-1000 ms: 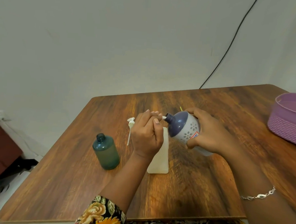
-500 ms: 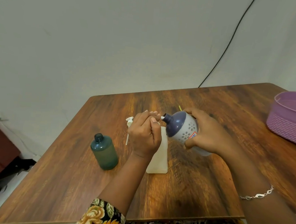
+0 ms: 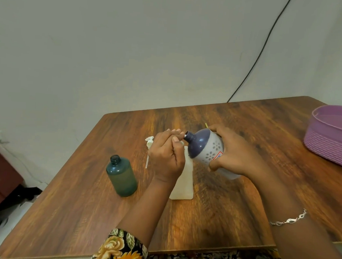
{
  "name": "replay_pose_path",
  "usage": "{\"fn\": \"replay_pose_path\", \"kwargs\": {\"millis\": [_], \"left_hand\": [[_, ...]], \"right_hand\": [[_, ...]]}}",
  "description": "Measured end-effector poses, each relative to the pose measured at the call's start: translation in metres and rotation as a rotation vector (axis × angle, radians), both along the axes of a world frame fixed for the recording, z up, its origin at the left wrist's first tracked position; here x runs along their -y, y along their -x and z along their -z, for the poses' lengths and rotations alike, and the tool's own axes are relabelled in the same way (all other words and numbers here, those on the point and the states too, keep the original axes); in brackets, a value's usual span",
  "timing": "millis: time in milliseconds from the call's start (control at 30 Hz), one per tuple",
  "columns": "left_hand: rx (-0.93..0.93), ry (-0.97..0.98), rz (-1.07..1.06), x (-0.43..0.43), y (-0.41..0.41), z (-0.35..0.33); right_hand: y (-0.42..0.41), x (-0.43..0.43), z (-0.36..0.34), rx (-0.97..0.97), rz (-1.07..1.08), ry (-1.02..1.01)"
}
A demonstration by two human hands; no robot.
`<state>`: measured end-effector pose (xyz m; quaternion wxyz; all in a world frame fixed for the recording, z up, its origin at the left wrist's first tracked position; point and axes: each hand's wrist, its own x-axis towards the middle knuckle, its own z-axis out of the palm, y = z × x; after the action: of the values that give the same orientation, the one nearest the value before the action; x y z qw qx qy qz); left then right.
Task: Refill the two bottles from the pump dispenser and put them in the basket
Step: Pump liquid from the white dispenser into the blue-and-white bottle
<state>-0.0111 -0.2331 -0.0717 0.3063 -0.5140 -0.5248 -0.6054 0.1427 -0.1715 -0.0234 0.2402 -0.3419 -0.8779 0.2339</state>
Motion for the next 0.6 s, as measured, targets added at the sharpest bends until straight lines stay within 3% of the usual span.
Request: {"fn": "replay_pose_path", "kwargs": {"millis": [600], "left_hand": [[0.0,0.001,0.04,-0.001,0.0,-0.01]], "right_hand": [[-0.006,0.002,0.0,-0.028,0.01,0.007]]}}
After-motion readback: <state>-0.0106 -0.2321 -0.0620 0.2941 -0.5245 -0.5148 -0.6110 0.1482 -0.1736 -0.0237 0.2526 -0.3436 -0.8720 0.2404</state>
